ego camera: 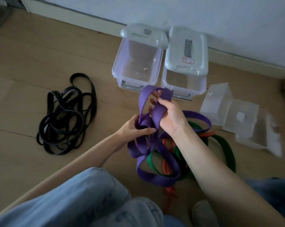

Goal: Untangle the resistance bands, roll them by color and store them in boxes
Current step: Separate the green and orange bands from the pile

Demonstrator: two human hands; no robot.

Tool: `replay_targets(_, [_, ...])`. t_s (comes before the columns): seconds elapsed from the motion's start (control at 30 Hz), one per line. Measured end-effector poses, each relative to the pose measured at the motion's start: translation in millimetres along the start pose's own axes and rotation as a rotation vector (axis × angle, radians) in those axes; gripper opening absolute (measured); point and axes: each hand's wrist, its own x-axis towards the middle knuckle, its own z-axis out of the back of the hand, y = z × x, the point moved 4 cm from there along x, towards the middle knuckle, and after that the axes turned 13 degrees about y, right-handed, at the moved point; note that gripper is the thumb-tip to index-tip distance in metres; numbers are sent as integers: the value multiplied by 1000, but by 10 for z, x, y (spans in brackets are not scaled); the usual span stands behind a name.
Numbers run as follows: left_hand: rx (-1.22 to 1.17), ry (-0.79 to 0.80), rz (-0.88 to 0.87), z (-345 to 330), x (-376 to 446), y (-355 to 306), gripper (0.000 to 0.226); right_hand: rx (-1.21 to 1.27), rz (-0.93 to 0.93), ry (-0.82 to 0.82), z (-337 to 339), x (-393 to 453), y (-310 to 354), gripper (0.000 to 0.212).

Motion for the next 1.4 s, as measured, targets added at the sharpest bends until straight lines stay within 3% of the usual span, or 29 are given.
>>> replay_targets(0.1, [18,-51,-60,-47,28,-182,27,-83,21,17,-22,-70,152,20])
replay_targets(0.2, [145,-145,-34,-45,5,-352,7,-608,-188,-95,150,-169,342,22])
replay_targets(0.3, [739,-61,20,-45,-78,-620,17,-1285,-362,-200,312,-284,694,52])
replay_targets(0.37, [1047,40,13,-78,-202,-849,19,-1806,-248,-202,243,-333,918,61])
replay_targets(0.4, [1119,100,8,-92,-273,-972,21,-1852,-161,-56,143,-348,947,72])
replay_targets(0.47, [1137,187,18,-83,-460,-1226,24,-1581,-174,395,-42,-383,835,86])
replay_targets(0.53, [989,120,-63,-10,-647,-1490,35,-1226,-291,680,-187,-454,609,60])
replay_targets(0.6, [714,-13,-199,140,-760,-1680,33,-885,-373,712,-227,-470,453,37])
replay_targets(0.67, [411,-186,-241,331,-771,-1696,10,-876,-389,726,-302,-505,363,31])
replay_targets(0.77, [74,-392,-108,513,-725,-1491,8,-995,-243,500,-302,-472,297,40])
replay_targets(0.8, [-6,-381,-37,524,-718,-1396,13,-928,-222,414,-303,-469,286,38])
replay_targets(0.87, [-110,-304,56,522,-734,-1273,27,-597,-279,420,-406,-494,184,27])
replay_targets(0.97, [-61,-356,43,659,-792,-1297,34,-170,-314,499,-720,-486,82,22])
replay_targets(1.07, [240,-515,110,916,-752,-1330,43,88,-249,414,-893,-326,-85,15])
replay_targets(1.17, [428,-513,204,1055,-541,-1143,49,31,-244,185,-729,-139,-396,13])
replay_targets(1.27, [623,-351,257,952,-342,-680,28,-99,-262,-73,-287,50,-663,27])
replay_targets(1.4, [810,-269,384,840,-254,62,43,-493,-321,-232,114,290,-828,46])
